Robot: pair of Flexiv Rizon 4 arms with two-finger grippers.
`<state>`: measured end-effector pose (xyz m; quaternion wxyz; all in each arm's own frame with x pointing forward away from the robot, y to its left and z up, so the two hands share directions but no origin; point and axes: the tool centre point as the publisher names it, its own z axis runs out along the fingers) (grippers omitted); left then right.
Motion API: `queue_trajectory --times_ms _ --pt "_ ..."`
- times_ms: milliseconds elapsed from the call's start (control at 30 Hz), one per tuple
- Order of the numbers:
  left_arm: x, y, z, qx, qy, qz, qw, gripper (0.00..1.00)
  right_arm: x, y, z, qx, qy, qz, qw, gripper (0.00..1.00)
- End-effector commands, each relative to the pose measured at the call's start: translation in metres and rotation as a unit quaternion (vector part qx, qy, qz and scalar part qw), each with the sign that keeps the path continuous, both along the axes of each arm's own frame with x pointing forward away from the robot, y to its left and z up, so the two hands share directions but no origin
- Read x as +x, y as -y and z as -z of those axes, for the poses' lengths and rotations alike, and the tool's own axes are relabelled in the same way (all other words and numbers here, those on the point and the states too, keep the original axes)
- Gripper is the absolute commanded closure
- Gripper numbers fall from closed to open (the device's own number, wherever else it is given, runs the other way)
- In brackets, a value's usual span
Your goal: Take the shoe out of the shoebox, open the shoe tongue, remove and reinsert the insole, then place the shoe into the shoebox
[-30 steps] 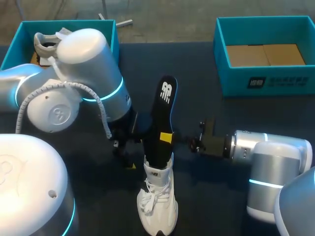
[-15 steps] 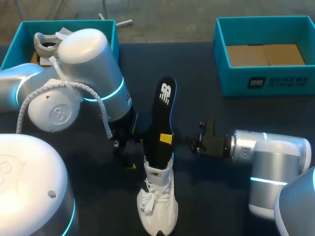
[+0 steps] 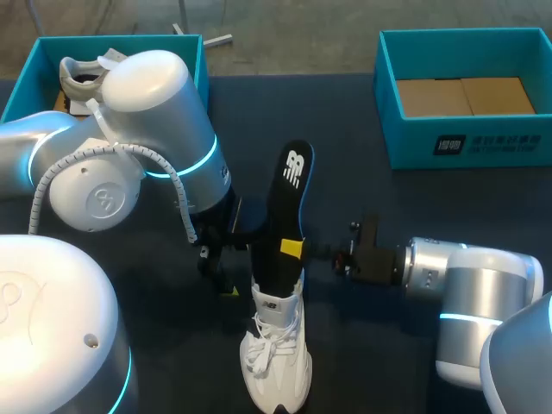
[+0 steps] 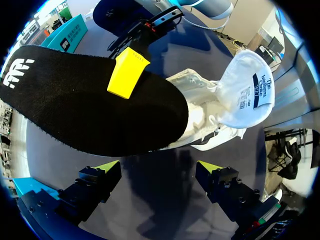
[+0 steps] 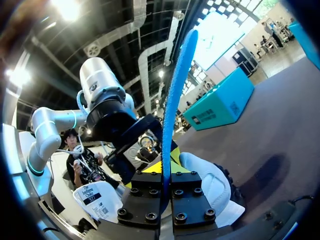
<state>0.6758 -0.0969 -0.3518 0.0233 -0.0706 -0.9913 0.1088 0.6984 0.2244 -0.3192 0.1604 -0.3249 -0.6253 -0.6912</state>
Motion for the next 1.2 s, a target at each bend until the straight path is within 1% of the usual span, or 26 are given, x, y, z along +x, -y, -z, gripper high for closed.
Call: queue_trajectory --times_ms 33,133,233,467,800,1033,1200 --pt "0.0 0.001 0.0 0.001 0.0 0.0 1.0 0.0 -0.003 -0.002 0.0 -0.001 0.003 -0.001 1.0 1.0" --pt "0.0 0.001 0.0 0.001 0.0 0.0 1.0 0.0 -0.004 -0.002 0.001 0.006 0.012 -0.006 1.0 1.0" --pt "0.0 0.001 0.0 0.001 0.0 0.0 1.0 0.0 -0.004 -0.003 -0.003 0.009 0.019 -0.008 1.0 1.0" --pt "0.0 0.001 0.0 0.001 0.0 0.0 1.0 0.0 0.002 -0.008 -0.011 0.003 0.04 -0.014 0.999 1.0" --pt "0.0 0.001 0.0 0.001 0.0 0.0 1.0 0.0 0.006 -0.011 -0.017 0.005 0.085 -0.02 0.996 1.0" --pt "0.0 0.001 0.0 0.001 0.0 0.0 1.0 0.0 0.002 -0.01 -0.011 0.002 0.09 -0.024 0.996 1.0" --pt "0.0 0.001 0.0 0.001 0.0 0.0 1.0 0.0 0.002 -0.009 -0.017 -0.006 0.095 -0.024 0.995 1.0"
